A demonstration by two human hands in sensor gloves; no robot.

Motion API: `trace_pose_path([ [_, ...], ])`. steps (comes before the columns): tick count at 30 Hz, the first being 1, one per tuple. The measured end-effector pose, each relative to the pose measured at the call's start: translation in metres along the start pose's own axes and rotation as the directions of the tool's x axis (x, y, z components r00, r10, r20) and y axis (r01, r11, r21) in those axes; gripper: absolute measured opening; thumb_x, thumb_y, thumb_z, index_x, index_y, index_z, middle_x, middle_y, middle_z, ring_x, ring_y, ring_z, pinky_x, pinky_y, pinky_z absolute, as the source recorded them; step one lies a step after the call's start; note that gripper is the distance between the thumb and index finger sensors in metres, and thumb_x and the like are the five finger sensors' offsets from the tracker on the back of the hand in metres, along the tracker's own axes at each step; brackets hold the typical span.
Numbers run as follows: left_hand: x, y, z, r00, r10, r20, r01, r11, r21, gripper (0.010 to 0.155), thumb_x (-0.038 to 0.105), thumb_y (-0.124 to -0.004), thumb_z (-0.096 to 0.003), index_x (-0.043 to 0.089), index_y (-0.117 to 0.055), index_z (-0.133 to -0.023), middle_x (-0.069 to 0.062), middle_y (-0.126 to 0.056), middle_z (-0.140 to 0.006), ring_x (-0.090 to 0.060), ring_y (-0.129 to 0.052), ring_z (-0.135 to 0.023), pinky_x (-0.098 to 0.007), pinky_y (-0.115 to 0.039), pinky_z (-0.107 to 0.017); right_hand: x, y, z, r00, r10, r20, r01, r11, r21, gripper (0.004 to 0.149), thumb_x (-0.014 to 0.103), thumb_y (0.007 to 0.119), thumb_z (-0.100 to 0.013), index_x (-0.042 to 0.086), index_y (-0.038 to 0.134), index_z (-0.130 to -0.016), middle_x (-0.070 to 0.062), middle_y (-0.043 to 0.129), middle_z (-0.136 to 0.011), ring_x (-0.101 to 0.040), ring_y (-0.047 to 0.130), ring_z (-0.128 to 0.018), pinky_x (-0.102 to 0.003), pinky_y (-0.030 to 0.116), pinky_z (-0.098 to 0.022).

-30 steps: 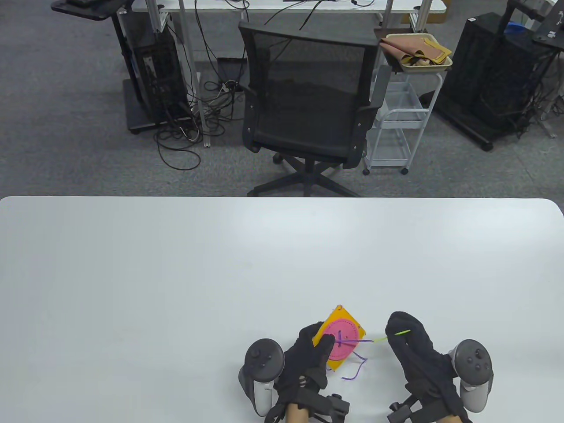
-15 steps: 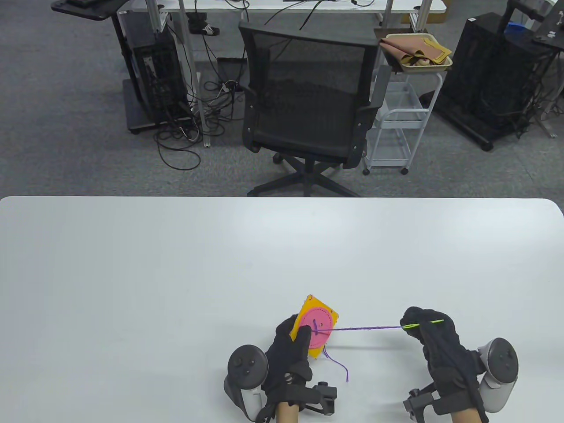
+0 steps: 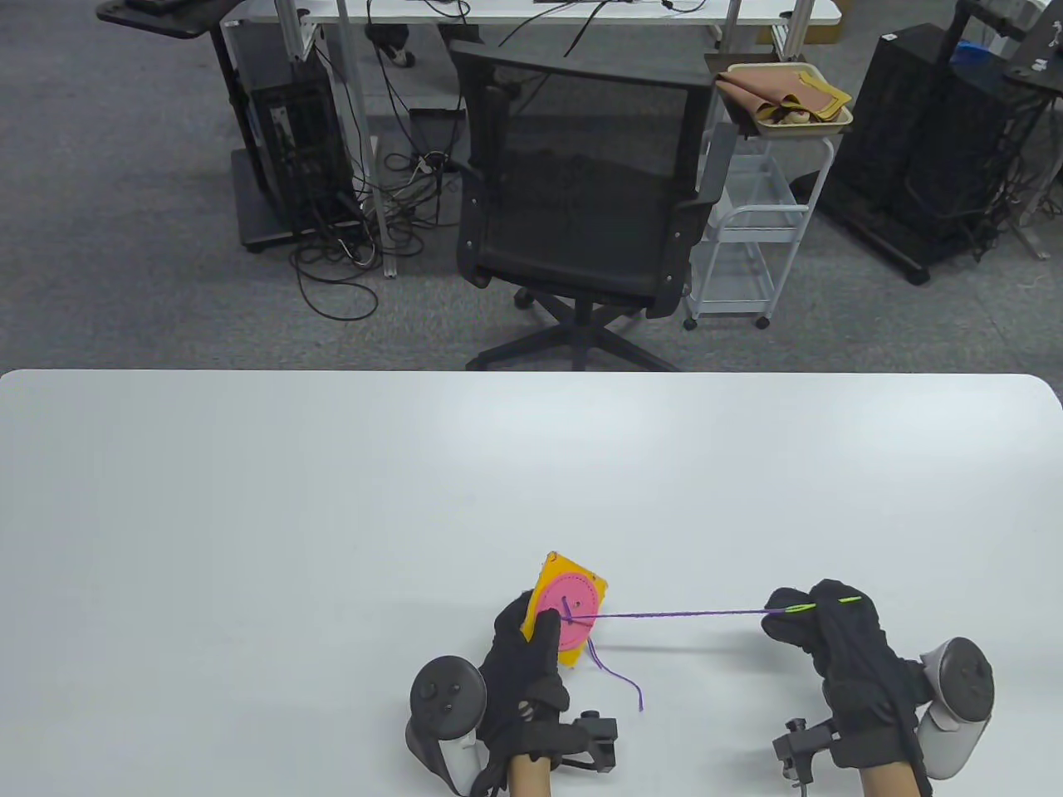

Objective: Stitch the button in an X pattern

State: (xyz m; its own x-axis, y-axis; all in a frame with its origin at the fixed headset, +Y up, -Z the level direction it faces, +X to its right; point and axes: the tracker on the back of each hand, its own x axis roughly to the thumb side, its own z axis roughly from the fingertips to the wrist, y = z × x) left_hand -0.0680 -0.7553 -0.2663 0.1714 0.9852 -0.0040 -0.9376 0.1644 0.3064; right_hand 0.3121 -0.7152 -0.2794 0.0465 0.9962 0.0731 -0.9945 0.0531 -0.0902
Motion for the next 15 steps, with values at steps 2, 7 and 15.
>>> trace_pose_path([
  [2,0.0001,0.0003,0.0000,1.000,-0.001,-0.001,0.001,1.000,0.002,0.041,0.036,-0.078,-0.0512,0.018,-0.077,-0.088,-0.006,-0.099,-0.082,-0.027,-0.107,-0.064,-0.049,-0.087,-0.048,0.0004,0.0002,0.0002,1.000,0.006,-0.003,-0.006,1.000,-0.004,0.042,0.035,0.056,-0.057,0.012,0.048,-0.091,-0.010,0.091,-0.079,-0.024,0.095,-0.066,-0.049,0.074,-0.065],
  [7,0.0000,0.0004,0.0000,1.000,-0.011,-0.001,0.011,1.000,0.003,0.041,0.036,-0.078,-0.0512,0.018,-0.077,-0.088,-0.005,-0.099,-0.082,-0.026,-0.108,-0.062,-0.049,-0.088,-0.047,0.0004,0.0002,0.0004,1.000,0.008,-0.009,-0.008,1.000,-0.013,0.042,0.035,0.057,-0.057,0.012,0.048,-0.091,-0.009,0.091,-0.078,-0.023,0.095,-0.064,-0.048,0.074,-0.065],
  [15,0.0004,-0.0003,0.0003,1.000,-0.007,0.004,0.007,1.000,-0.005,0.041,0.036,-0.078,-0.0515,0.018,-0.077,-0.089,-0.005,-0.099,-0.082,-0.026,-0.108,-0.063,-0.048,-0.088,-0.047,0.0013,0.0040,0.0011,1.000,0.025,-0.008,-0.025,1.000,-0.017,0.044,0.036,0.060,-0.056,0.014,0.048,-0.092,-0.005,0.090,-0.074,-0.019,0.093,-0.060,-0.047,0.073,-0.064],
])
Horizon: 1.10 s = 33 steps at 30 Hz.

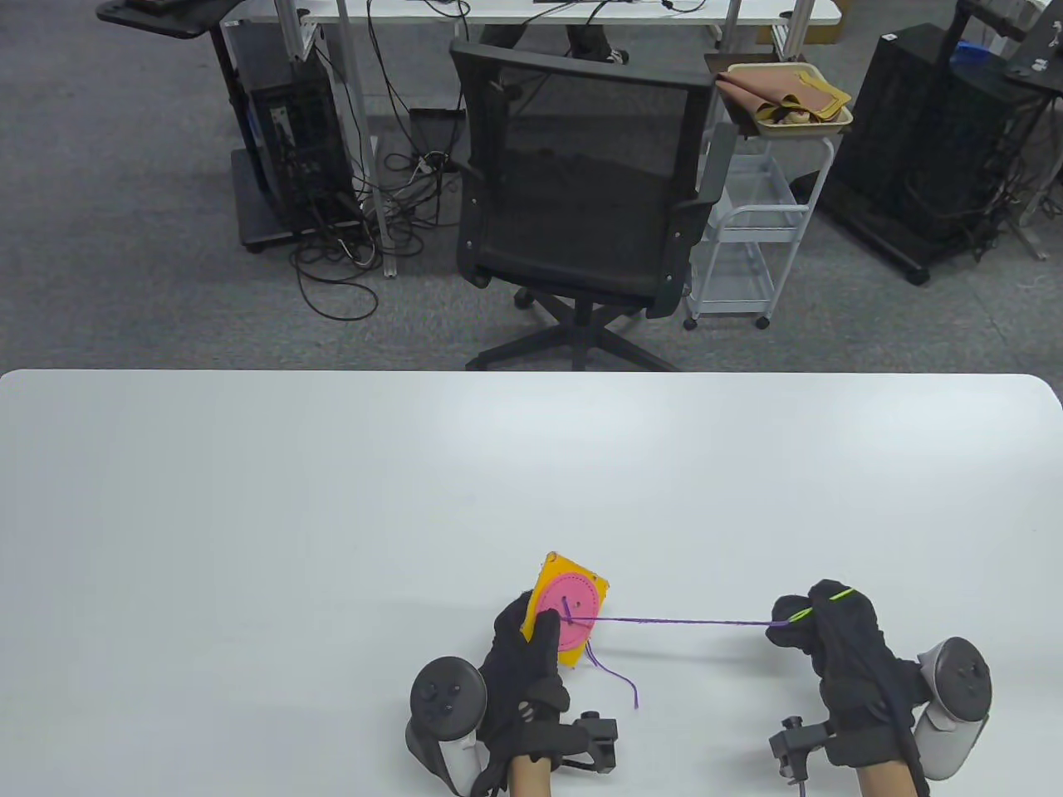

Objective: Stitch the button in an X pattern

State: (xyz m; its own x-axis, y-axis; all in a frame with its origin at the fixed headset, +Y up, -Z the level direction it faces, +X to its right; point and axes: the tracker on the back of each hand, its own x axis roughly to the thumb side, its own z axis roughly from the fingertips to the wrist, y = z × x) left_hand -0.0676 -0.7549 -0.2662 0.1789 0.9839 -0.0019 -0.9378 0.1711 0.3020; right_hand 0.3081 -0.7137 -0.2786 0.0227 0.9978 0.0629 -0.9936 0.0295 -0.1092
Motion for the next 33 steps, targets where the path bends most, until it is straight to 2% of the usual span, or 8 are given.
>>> trace_pose_path([
  [8,0.001,0.000,0.000,1.000,0.005,0.015,-0.005,1.000,0.004,0.041,0.037,-0.077,-0.0520,0.019,-0.076,-0.089,-0.003,-0.098,-0.083,-0.024,-0.109,-0.061,-0.046,-0.090,-0.045,0.004,0.011,0.004,0.997,0.074,0.036,-0.074,0.997,0.000,0.051,0.034,0.065,-0.055,0.013,0.046,-0.098,-0.001,0.086,-0.073,-0.017,0.088,-0.061,-0.048,0.070,-0.066],
  [12,0.001,-0.001,0.001,1.000,0.005,0.030,-0.005,1.000,0.002,0.041,0.038,-0.077,-0.0523,0.020,-0.075,-0.090,-0.002,-0.098,-0.083,-0.022,-0.110,-0.060,-0.045,-0.091,-0.044,0.005,0.016,0.006,0.990,0.126,0.056,-0.125,0.992,-0.009,0.046,0.033,0.066,-0.055,0.019,0.054,-0.098,-0.003,0.085,-0.075,-0.018,0.086,-0.064,-0.049,0.068,-0.067],
  [19,0.006,-0.006,0.004,0.998,-0.006,0.062,0.008,1.000,-0.025,0.041,0.037,-0.076,-0.0528,0.021,-0.074,-0.091,-0.002,-0.097,-0.084,-0.019,-0.112,-0.056,-0.042,-0.093,-0.041,0.008,0.029,0.011,0.968,0.228,0.104,-0.231,0.973,0.009,0.038,0.032,0.069,-0.054,0.025,0.070,-0.091,-0.006,0.083,-0.077,-0.019,0.084,-0.066,-0.050,0.067,-0.068],
  [26,0.014,-0.018,0.009,0.992,-0.044,0.122,0.053,0.996,-0.077,0.041,0.037,-0.076,-0.0525,0.021,-0.075,-0.091,-0.002,-0.097,-0.084,-0.017,-0.113,-0.051,-0.040,-0.094,-0.037,0.009,0.051,0.017,0.915,0.353,0.197,-0.373,0.925,0.076,0.037,0.031,0.070,-0.054,0.025,0.073,-0.090,-0.007,0.083,-0.077,-0.020,0.083,-0.067,-0.051,0.065,-0.069],
  [33,0.026,-0.036,0.015,0.972,-0.124,0.201,0.158,0.974,-0.165,0.042,0.036,-0.077,-0.0516,0.021,-0.076,-0.090,-0.003,-0.098,-0.083,-0.017,-0.114,-0.048,-0.041,-0.095,-0.035,0.008,0.074,0.028,0.806,0.509,0.303,-0.552,0.830,0.074,0.037,0.031,0.070,-0.054,0.025,0.072,-0.090,-0.007,0.082,-0.076,-0.019,0.082,-0.066,-0.050,0.064,-0.070],
])
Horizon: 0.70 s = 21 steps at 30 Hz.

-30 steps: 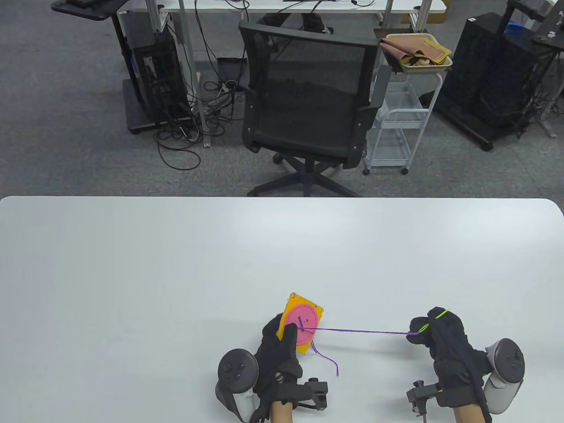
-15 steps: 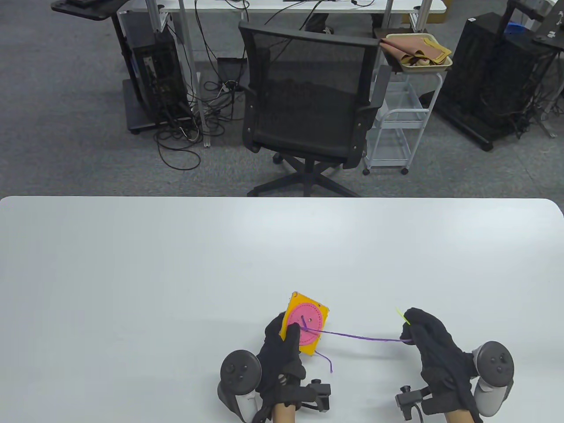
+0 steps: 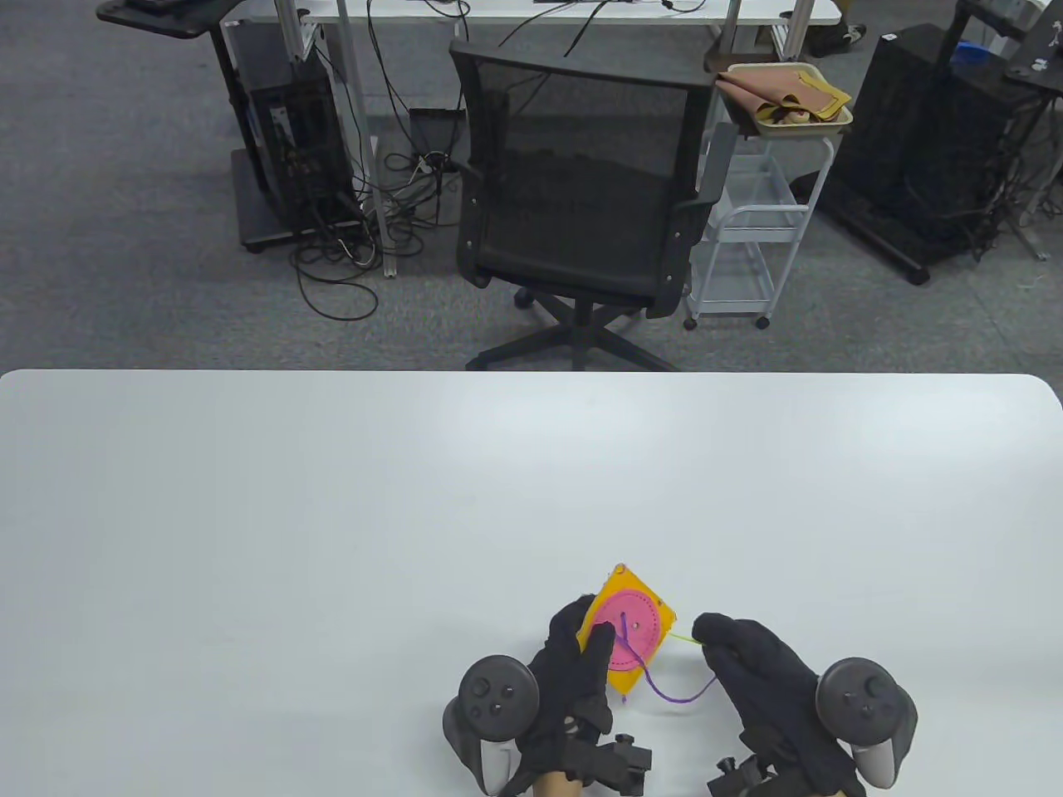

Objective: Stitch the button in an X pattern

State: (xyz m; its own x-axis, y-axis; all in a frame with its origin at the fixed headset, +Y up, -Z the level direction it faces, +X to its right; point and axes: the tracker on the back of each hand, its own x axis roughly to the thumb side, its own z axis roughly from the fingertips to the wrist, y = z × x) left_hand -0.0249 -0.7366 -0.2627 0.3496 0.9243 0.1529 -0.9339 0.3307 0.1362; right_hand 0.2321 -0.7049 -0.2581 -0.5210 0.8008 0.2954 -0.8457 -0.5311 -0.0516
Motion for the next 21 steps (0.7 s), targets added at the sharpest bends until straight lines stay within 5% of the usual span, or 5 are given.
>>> trace_pose_path([
  [15,0.020,-0.021,0.002,0.969,-0.195,0.151,0.213,0.970,-0.115,0.043,0.033,-0.078,-0.0512,0.023,-0.074,-0.093,-0.002,-0.095,-0.088,-0.018,-0.113,-0.047,-0.041,-0.094,-0.036,0.004,0.011,0.002,0.982,0.187,-0.002,-0.186,0.982,0.035,0.040,0.030,0.071,-0.053,0.023,0.064,-0.091,-0.010,0.083,-0.069,-0.020,0.082,-0.059,-0.051,0.065,-0.068],
  [21,0.020,-0.031,0.002,0.977,-0.135,0.168,0.170,0.962,-0.212,0.043,0.031,-0.077,-0.0515,0.022,-0.073,-0.094,-0.002,-0.095,-0.088,-0.018,-0.113,-0.047,-0.040,-0.093,-0.037,0.001,0.017,0.002,0.971,0.239,-0.021,-0.236,0.968,0.085,0.041,0.030,0.072,-0.053,0.020,0.061,-0.091,-0.009,0.083,-0.067,-0.019,0.083,-0.056,-0.050,0.067,-0.066],
])
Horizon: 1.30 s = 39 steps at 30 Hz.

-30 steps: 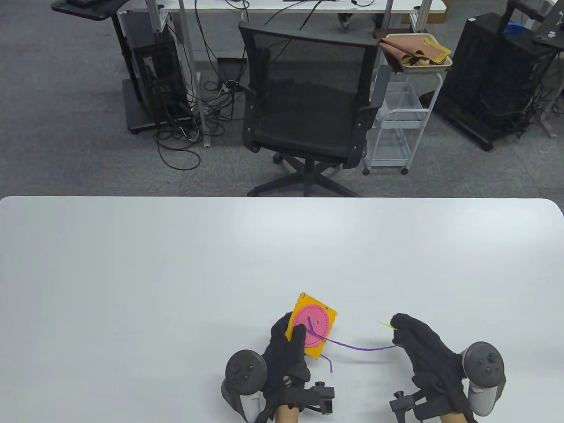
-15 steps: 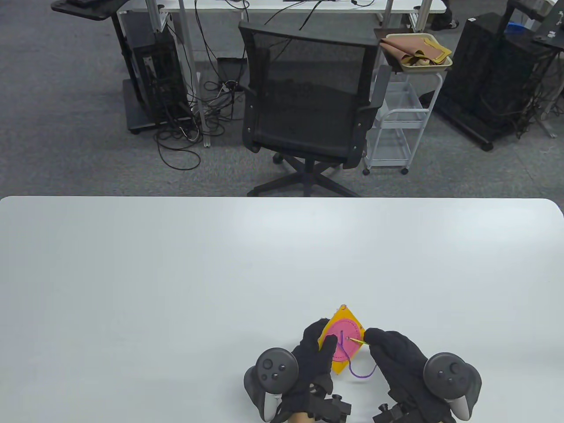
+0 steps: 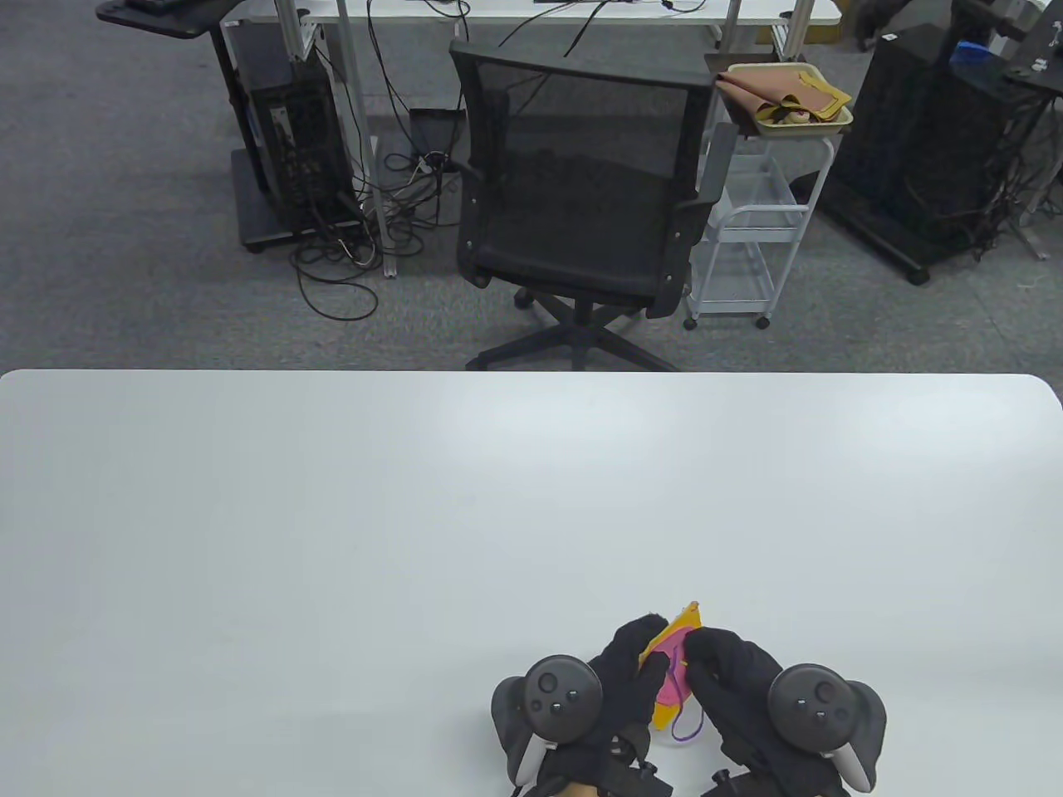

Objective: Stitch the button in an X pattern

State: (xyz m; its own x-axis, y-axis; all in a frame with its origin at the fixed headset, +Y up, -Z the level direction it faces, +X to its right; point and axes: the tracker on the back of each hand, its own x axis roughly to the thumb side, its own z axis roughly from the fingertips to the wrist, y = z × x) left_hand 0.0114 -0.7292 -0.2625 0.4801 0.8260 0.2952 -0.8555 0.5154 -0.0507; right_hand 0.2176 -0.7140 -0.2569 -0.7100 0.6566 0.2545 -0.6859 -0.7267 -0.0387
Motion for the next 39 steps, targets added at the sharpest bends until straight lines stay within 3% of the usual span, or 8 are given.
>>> trace_pose_path([
  [13,-0.009,-0.008,-0.003,0.987,0.146,-0.062,-0.149,0.988,-0.047,0.043,0.027,-0.067,-0.0537,0.013,-0.066,-0.094,-0.011,-0.096,-0.081,-0.023,-0.112,-0.060,-0.041,-0.094,-0.046,0.003,0.003,0.004,0.994,0.111,-0.022,-0.112,0.991,-0.078,0.044,0.036,0.074,-0.051,0.019,0.063,-0.090,-0.006,0.085,-0.062,-0.017,0.085,-0.052,-0.048,0.070,-0.063],
  [17,-0.014,-0.008,-0.002,0.977,0.192,-0.092,-0.195,0.981,-0.018,0.043,0.027,-0.066,-0.0537,0.012,-0.065,-0.094,-0.012,-0.096,-0.081,-0.024,-0.112,-0.061,-0.042,-0.094,-0.046,0.003,0.003,0.005,0.994,0.111,-0.009,-0.111,0.991,-0.078,0.053,0.042,0.074,-0.050,0.018,0.059,-0.094,-0.006,0.084,-0.066,-0.018,0.084,-0.056,-0.049,0.068,-0.065],
  [22,-0.024,-0.008,-0.001,0.932,0.334,-0.141,-0.336,0.942,0.009,0.043,0.027,-0.066,-0.0537,0.012,-0.065,-0.094,-0.012,-0.096,-0.081,-0.024,-0.112,-0.061,-0.041,-0.094,-0.046,-0.002,-0.018,0.004,0.999,-0.042,-0.014,0.040,0.995,-0.086,0.067,0.051,0.074,-0.047,0.015,0.054,-0.100,-0.009,0.082,-0.073,-0.022,0.083,-0.062,-0.052,0.065,-0.067],
  [26,-0.030,-0.007,-0.001,0.897,0.408,-0.171,-0.410,0.912,0.021,0.043,0.027,-0.066,-0.0538,0.012,-0.065,-0.094,-0.012,-0.096,-0.081,-0.024,-0.112,-0.061,-0.041,-0.094,-0.046,-0.019,-0.037,0.001,0.974,-0.212,-0.076,0.202,0.972,-0.120,0.066,0.054,0.070,-0.048,0.016,0.056,-0.101,-0.013,0.081,-0.076,-0.026,0.081,-0.065,-0.055,0.061,-0.069],
  [29,-0.033,-0.009,-0.001,0.873,0.450,-0.185,-0.456,0.890,0.012,0.043,0.027,-0.065,-0.0540,0.012,-0.065,-0.094,-0.011,-0.097,-0.081,-0.023,-0.112,-0.061,-0.041,-0.094,-0.046,-0.037,-0.037,-0.006,0.944,-0.291,-0.153,0.283,0.956,-0.077,0.062,0.052,0.068,-0.051,0.018,0.060,-0.101,-0.016,0.079,-0.083,-0.029,0.078,-0.070,-0.057,0.057,-0.071],
  [33,-0.032,-0.011,-0.001,0.858,0.474,-0.196,-0.487,0.873,-0.017,0.043,0.028,-0.065,-0.0542,0.012,-0.064,-0.094,-0.010,-0.096,-0.081,-0.023,-0.112,-0.061,-0.041,-0.094,-0.046,-0.054,-0.021,-0.014,0.922,-0.300,-0.246,0.330,0.940,0.091,0.066,0.053,0.065,-0.051,0.016,0.058,-0.105,-0.021,0.070,-0.095,-0.036,0.072,-0.080,-0.060,0.050,-0.074],
  [39,-0.031,-0.010,-0.001,0.861,0.470,-0.195,-0.483,0.875,-0.022,0.043,0.027,-0.066,-0.0539,0.010,-0.065,-0.094,-0.011,-0.097,-0.080,-0.023,-0.112,-0.060,-0.041,-0.094,-0.045,-0.056,-0.005,-0.020,0.877,-0.407,-0.257,0.461,0.863,0.206,0.052,0.044,0.069,-0.052,0.016,0.066,-0.097,-0.013,0.083,-0.076,-0.026,0.081,-0.065,-0.055,0.060,-0.069],
])
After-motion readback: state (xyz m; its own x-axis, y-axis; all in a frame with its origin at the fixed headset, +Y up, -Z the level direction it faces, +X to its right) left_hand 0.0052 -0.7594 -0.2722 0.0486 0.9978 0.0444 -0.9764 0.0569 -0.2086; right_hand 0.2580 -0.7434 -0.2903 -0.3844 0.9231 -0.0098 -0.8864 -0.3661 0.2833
